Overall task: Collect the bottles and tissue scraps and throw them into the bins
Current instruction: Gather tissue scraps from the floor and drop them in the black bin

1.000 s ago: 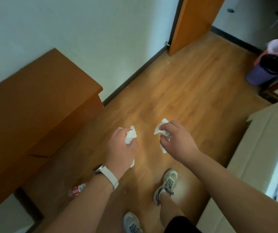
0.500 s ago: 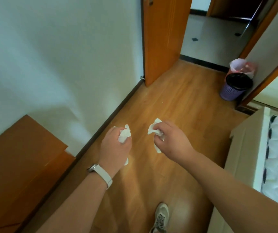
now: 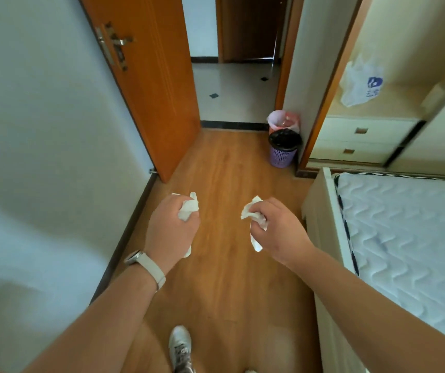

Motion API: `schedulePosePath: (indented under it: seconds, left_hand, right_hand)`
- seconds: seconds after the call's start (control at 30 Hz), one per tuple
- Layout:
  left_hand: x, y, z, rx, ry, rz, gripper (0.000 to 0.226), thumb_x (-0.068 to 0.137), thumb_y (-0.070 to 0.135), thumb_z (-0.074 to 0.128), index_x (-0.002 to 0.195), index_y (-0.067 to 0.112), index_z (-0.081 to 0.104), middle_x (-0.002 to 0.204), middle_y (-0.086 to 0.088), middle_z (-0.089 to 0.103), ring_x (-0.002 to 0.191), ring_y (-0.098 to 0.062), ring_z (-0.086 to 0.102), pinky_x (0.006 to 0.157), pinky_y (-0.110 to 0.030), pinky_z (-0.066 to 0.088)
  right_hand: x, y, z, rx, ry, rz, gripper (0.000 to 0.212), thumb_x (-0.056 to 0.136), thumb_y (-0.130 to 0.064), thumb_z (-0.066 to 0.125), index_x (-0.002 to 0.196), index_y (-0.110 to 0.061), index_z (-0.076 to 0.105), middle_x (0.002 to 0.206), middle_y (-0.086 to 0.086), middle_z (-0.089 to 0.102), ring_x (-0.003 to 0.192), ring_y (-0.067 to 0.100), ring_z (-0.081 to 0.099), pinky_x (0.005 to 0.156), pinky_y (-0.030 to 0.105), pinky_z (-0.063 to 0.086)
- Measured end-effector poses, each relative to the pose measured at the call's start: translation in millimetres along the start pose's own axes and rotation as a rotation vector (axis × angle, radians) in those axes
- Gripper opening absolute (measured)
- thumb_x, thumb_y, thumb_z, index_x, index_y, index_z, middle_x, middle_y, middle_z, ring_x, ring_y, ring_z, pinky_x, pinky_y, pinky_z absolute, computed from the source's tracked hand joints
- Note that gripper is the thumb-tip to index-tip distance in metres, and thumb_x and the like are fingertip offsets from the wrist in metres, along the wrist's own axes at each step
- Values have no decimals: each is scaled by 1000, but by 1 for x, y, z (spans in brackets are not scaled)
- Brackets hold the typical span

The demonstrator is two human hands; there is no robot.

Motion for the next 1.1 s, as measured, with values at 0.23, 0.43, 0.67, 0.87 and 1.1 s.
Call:
schedulePosePath:
  seconds: [0.23,0.43,0.67,0.87,1.1]
  left_hand:
    - [88,-19,18,-131,-64,126,11,86,17,66,96,21,62,93,10,61,84,-9,59,72,-34,56]
    - [178,-66,-4,-168,-141,132,11,87,18,63,94,25,59,93,13,58,83,-4,57,71,-36,56]
    - [269,-113,-19,-218,-182,131,13,87,18,63,99,21,62,98,10,59,87,-10,58,71,-32,53]
    - [317,-116,-9,-243,-194,204,12,84,16,63,96,19,65,96,9,61,82,-9,58,63,-27,48]
    - [373,-118,24,-220,-255,212,10,85,14,61,93,19,64,95,9,60,82,-10,58,62,-21,42]
  right_hand:
    - [62,-7,4,-90,138,83,28,83,-8,62,96,-33,66,96,-17,54,79,5,57,62,17,48]
    - [145,-45,37,-179,187,124,23,85,-12,65,101,-28,67,105,-10,58,82,9,58,65,9,44]
    - [218,-78,69,-249,236,169,21,86,-15,66,105,-26,66,106,-13,55,84,9,56,67,6,42]
    - [256,-72,65,-283,267,225,22,87,-14,67,102,-30,63,105,-18,51,84,4,54,65,0,37]
    - [311,-36,66,-256,295,241,19,86,-9,68,99,-22,67,101,-18,51,78,0,53,65,-3,38]
Point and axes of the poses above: each hand's wrist, its own x-axis towards the middle knuckle, its own z-axis out of the palm, y = z × x, the point moved 2 cm from there along x, towards the middle knuckle
